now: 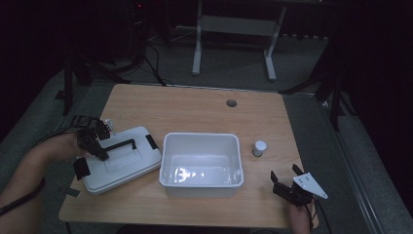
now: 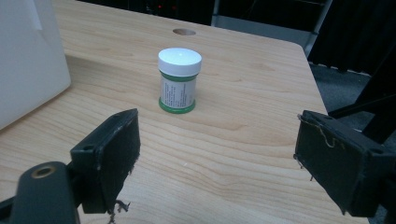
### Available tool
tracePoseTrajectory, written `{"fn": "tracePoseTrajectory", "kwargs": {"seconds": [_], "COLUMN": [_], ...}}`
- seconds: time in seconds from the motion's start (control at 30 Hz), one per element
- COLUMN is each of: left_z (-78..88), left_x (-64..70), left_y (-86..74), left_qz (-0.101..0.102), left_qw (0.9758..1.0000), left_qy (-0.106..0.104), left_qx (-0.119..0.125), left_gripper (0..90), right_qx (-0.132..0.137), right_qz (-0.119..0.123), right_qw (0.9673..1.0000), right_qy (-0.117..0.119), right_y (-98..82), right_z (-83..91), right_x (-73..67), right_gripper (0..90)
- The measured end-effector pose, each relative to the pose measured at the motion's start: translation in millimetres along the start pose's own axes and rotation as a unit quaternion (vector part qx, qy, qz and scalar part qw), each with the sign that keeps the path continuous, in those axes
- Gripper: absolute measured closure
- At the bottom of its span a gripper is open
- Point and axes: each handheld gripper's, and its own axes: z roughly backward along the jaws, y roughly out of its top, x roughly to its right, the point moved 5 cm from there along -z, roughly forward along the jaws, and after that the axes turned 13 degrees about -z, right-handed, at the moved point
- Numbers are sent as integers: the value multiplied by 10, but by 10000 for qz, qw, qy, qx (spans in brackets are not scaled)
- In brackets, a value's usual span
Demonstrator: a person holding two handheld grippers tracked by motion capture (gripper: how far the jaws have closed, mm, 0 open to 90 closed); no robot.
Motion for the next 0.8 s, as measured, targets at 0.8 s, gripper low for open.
{"fn": "tracePoseTrajectory", "kwargs": {"seconds": [0.8], "left_z": [-446], "left_x": [11], "left_y": [-1], "left_qz": [-23], "left_qw": [9997], "left_qy": [-153], "left_qx": [-163], "left_gripper": [692], "right_qx": [-81], "right_qz": [125], "right_qw": [9999], "right_qy": [51], "right_y": [-3], "right_z": [-8], "right_x": [-26], "right_gripper": [138]}}
